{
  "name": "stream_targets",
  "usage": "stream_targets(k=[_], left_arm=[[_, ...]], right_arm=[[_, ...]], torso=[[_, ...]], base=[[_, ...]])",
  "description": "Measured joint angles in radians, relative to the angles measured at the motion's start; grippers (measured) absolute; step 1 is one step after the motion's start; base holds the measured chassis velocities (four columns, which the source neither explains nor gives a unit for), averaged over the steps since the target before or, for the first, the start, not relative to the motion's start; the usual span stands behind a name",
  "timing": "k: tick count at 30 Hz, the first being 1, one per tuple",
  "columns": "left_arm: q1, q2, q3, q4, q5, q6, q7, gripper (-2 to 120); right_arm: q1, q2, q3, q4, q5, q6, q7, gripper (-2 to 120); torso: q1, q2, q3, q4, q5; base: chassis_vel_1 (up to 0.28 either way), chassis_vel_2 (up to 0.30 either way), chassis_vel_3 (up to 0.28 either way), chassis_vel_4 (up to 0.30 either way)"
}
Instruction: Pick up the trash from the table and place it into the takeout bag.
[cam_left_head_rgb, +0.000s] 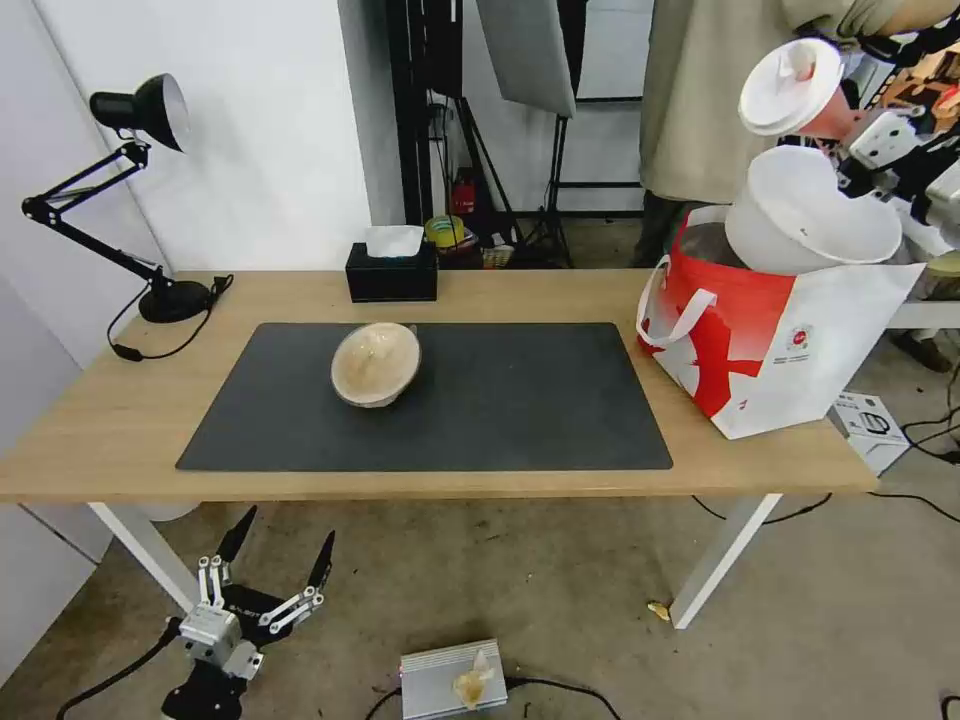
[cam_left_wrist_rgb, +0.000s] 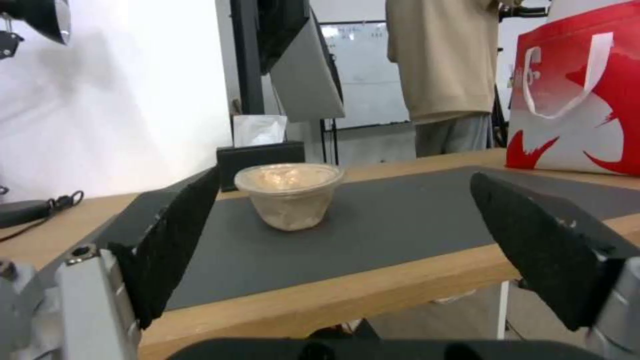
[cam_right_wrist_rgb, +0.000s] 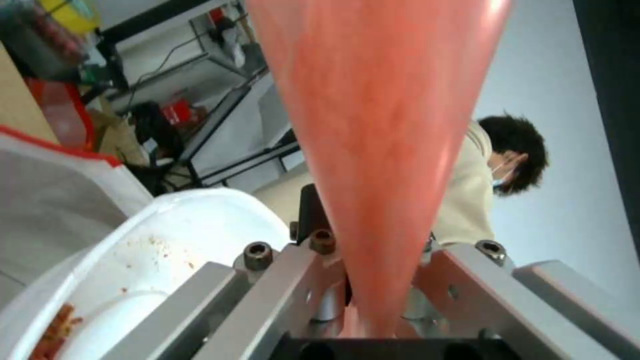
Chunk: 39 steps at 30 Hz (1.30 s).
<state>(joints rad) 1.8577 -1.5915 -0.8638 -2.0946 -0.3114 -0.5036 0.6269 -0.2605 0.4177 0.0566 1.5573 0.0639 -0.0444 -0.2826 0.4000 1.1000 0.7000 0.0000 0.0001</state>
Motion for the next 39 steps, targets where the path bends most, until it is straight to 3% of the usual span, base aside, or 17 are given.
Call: stream_targets(k=[21, 39], left_arm=[[0.011, -0.001, 0.015, 0.005, 0.003, -0.011, 0.011, 100], [0.012, -0.001, 0.006, 0.024, -0.004, -0.028, 0.02, 100]], right_arm=[[0.055, 0.086, -0.059, -0.109, -0.253, 0.12, -0.038, 3], [0.075, 0.127, -0.044, -0.207, -0.431, 0.192, -0.051, 3]], torso=[[0.0, 0.0, 0.0, 0.0002, -0.0001], [0.0, 0.0, 0.0, 0.0001, -0.0001]], base=[[0.0, 0.0, 0.0, 0.0], [0.0, 0.0, 0.0, 0.0]])
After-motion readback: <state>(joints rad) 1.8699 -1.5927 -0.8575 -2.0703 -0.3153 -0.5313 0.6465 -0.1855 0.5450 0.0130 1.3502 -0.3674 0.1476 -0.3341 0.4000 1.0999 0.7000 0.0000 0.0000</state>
